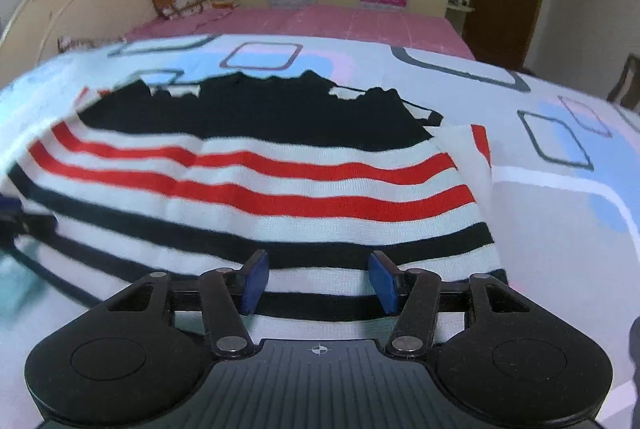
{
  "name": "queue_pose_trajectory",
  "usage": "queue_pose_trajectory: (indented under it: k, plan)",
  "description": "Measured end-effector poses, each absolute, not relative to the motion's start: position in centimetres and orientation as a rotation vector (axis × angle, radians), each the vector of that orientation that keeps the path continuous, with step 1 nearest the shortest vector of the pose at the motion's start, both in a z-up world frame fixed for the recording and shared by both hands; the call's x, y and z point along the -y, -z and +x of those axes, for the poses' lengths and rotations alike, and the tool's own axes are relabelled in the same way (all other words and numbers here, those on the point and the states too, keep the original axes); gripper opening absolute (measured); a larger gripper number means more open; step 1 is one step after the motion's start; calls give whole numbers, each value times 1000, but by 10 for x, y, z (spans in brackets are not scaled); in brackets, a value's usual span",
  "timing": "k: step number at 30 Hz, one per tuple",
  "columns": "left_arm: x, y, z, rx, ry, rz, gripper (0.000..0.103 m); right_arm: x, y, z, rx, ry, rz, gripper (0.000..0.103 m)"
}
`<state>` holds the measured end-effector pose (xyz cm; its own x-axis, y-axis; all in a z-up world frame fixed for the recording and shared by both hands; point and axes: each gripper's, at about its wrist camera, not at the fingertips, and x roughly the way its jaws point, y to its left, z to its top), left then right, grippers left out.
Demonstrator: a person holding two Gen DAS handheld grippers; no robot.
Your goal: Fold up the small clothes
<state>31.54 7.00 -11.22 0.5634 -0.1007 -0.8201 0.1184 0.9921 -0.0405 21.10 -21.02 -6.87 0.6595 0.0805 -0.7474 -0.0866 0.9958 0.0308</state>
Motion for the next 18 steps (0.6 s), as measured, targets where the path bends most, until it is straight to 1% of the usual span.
queue_pose_trajectory:
  k: [1, 3, 4, 8, 13, 18]
  plan:
    - [-71, 111, 315, -973, 128, 4, 76, 210, 66, 210, -844, -99, 4, 55]
    - [-74, 107, 315, -991, 130, -23, 82, 207, 62, 210, -840, -110, 17, 55]
    - [-75, 106, 315, -999, 130, -32, 83, 204, 59, 209, -837, -116, 24, 55]
    - [-83, 103, 309, -1032, 138, -86, 85, 194, 49, 209, -818, -139, 32, 55]
    - [-106, 103, 293, -1082, 137, -253, 88, 184, 43, 210, -804, -163, 39, 55]
    - [-128, 117, 276, -1121, 119, -429, 87, 176, 44, 211, -806, -186, 54, 55]
